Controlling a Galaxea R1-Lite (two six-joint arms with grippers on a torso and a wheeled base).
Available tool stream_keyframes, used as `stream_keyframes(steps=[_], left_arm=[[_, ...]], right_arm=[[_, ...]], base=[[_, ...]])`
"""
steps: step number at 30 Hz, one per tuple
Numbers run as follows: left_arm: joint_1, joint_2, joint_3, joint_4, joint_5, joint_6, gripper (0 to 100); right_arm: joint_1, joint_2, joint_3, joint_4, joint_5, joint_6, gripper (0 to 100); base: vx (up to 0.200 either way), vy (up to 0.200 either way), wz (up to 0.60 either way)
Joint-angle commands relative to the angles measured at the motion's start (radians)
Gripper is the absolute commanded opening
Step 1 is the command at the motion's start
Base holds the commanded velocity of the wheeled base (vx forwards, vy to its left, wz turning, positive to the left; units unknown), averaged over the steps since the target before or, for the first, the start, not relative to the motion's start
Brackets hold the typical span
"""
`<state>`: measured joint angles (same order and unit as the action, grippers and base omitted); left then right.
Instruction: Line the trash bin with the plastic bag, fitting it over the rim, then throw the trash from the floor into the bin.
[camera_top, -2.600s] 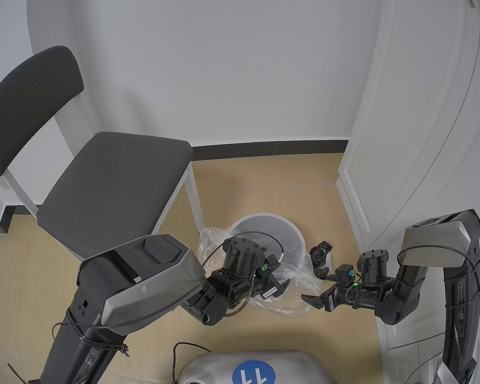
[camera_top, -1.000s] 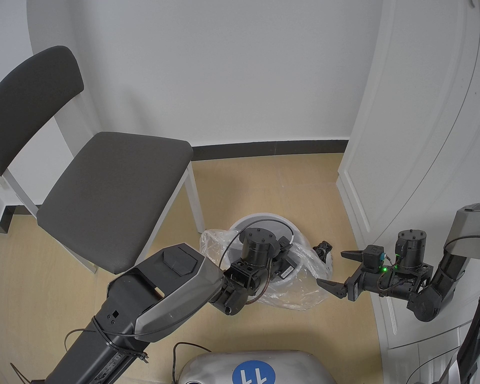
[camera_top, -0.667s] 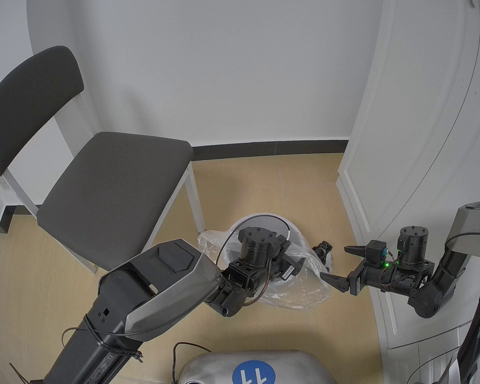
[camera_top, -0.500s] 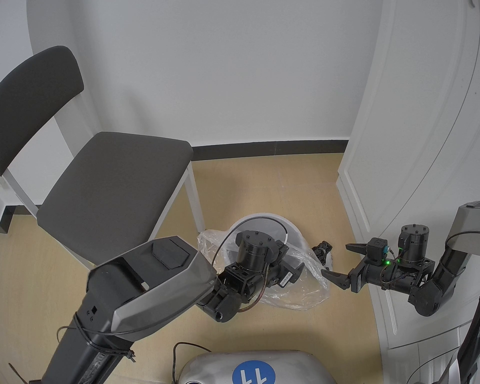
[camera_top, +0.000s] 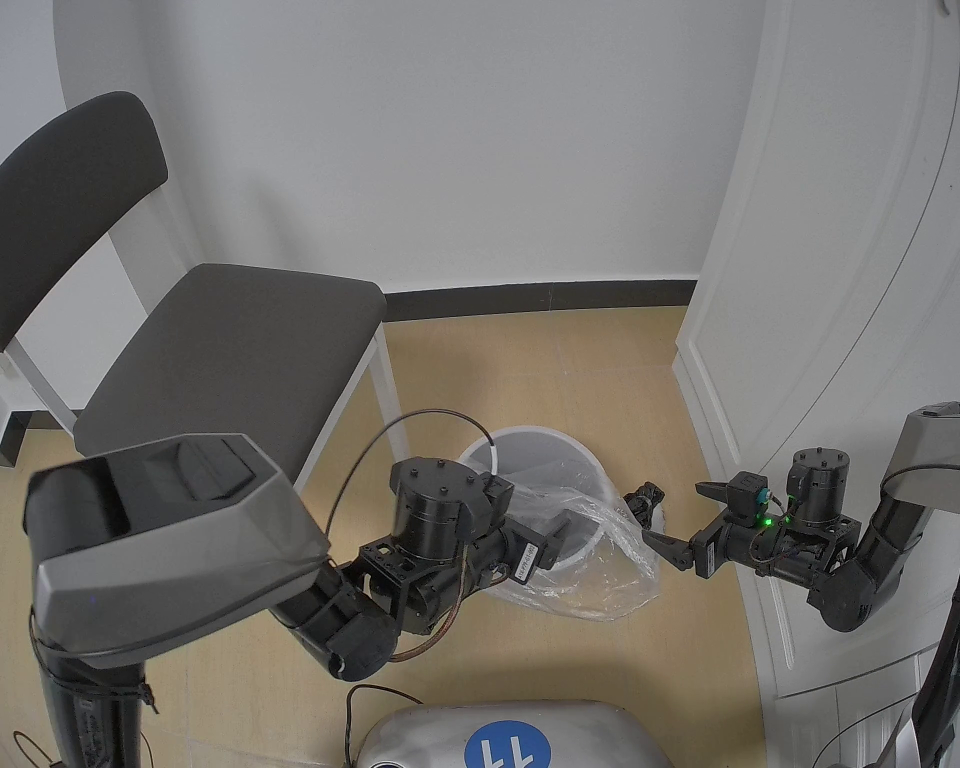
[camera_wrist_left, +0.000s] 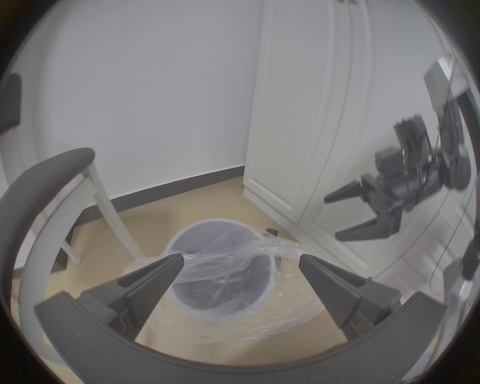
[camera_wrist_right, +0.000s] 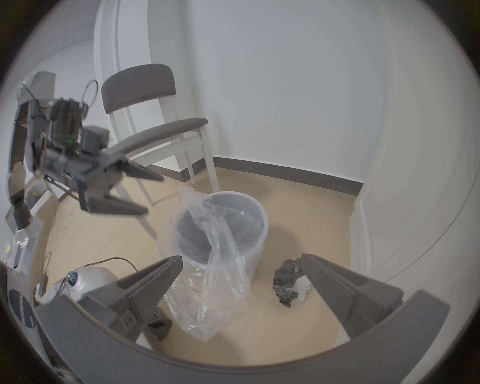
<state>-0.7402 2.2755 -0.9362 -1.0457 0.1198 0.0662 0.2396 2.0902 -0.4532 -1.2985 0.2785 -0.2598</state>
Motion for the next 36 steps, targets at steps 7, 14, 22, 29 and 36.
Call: stream_keyframes(steps=[7,14,22,29,36], left_arm=[[-0.008,-0.186,0.197,-0.195,0.084,-0.157,100],[0.032,-0.197,0.201,-0.247,0.084,-0.144,100],[0.127,-0.254,0.2,-0.247,0.072,-0.121,100],[0.162,-0.289,0.208,-0.247,0.072,-0.117,100],[0.171,-0.297,0.206,-0.249,0.072,-0.115,100]], right_arm=[[0.126,0.067,-0.203,0.008,-0.117,-0.045,100],[0.141,0.113,-0.357,0.189,-0.107,-0.28,100],[0.196,0.142,-0.461,0.429,-0.093,-0.501,100],[0.211,0.215,-0.57,0.512,-0.104,-0.536,100],[0.213,0.303,-0.677,0.561,-0.136,-0.538,100]], base=[[0.0,0.0,0.0],[0.0,0.0,0.0],[0.0,0.0,0.0],[0.0,0.0,0.0],[0.0,0.0,0.0]])
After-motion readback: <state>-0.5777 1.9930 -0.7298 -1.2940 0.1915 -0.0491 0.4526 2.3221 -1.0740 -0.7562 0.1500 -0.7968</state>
